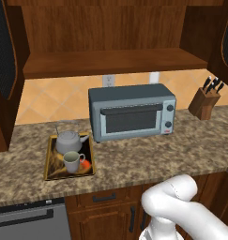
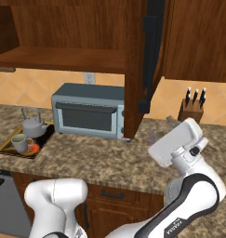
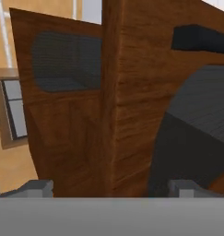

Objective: Pick the kettle from the counter and place it on the tray. Then pick the mug from the cabinet and place it on the tray. Then close the cabinet doors.

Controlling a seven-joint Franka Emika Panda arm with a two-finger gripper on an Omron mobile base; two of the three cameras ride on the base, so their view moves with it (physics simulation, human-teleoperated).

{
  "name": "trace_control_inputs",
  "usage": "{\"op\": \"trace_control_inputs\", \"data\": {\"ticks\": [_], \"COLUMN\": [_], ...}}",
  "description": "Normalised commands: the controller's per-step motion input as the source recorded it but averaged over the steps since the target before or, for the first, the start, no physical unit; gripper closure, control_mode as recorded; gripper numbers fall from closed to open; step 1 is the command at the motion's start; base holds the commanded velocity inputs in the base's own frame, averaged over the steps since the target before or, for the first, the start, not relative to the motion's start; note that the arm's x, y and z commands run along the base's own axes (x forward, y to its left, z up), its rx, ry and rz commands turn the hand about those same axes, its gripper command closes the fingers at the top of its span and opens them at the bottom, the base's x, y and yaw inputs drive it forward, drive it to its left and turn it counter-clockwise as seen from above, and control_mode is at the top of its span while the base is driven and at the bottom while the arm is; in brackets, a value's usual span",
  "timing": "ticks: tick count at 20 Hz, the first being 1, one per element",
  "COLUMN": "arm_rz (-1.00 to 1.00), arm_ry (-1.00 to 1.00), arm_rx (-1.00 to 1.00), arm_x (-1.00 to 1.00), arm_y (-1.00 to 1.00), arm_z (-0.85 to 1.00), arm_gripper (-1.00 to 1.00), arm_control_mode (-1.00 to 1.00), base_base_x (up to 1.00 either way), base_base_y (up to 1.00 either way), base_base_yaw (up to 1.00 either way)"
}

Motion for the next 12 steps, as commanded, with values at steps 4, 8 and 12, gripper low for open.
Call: {"op": "trace_control_inputs", "data": {"ticks": [4, 8, 12], "arm_rz": [0.01, 0.05, 0.07], "arm_ry": [-0.08, -0.06, -0.03], "arm_rx": [-0.10, -0.15, -0.17], "arm_x": [-0.10, -0.22, -0.15], "arm_y": [0.00, 0.13, 0.43], "arm_z": [0.55, 0.31, 0.14], "arm_gripper": [-1.00, -1.00, -1.00], "arm_control_mode": [-1.00, -1.00, -1.00], "base_base_x": [0.00, 0.00, 0.00], "base_base_y": [0.00, 0.00, 0.00], "base_base_yaw": [0.00, 0.00, 0.00]}}
